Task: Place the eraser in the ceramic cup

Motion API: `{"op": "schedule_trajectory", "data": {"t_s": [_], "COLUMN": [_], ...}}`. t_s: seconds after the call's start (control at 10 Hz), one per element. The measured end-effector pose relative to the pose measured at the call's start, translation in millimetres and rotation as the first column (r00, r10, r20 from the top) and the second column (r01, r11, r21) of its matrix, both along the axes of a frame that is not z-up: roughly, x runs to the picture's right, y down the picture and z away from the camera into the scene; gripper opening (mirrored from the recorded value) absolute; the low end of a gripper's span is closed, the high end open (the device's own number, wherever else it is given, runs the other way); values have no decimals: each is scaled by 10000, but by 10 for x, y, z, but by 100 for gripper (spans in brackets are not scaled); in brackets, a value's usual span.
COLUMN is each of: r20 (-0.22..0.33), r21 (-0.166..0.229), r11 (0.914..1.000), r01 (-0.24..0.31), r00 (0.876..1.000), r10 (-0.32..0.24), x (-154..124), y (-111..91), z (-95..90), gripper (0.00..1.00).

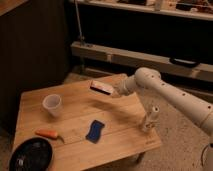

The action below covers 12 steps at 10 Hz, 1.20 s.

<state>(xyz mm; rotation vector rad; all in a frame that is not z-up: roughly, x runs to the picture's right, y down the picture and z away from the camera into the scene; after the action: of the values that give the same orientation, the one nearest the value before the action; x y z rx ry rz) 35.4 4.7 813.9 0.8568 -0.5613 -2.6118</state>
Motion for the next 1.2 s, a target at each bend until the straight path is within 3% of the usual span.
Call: {"op": "schedule_trajectory", "data": {"t_s": [0.4, 0.6, 0.8, 1.0, 1.1, 1.2], "r20": [1400, 2811, 3562, 4380, 4808, 5066], "r21": [1058, 1409, 1557, 1741, 1848, 1883], "r11": [9913, 9834, 9793, 9740, 9702, 9687], "r01": [782, 1141, 1292, 1451, 1568, 1618], "r00": [9858, 9478, 9174, 8744, 8466, 8290], "r10": [-928, -1503, -1776, -2086, -2284, -2369], "x": [-400, -840, -1075, -1342, -1466, -1492], "y": [-454, -567, -550, -526, -514, -517], "z": [-824, -1189, -1289, -1397, -1448, -1495], "gripper": [0, 0, 0, 0, 0, 0]}}
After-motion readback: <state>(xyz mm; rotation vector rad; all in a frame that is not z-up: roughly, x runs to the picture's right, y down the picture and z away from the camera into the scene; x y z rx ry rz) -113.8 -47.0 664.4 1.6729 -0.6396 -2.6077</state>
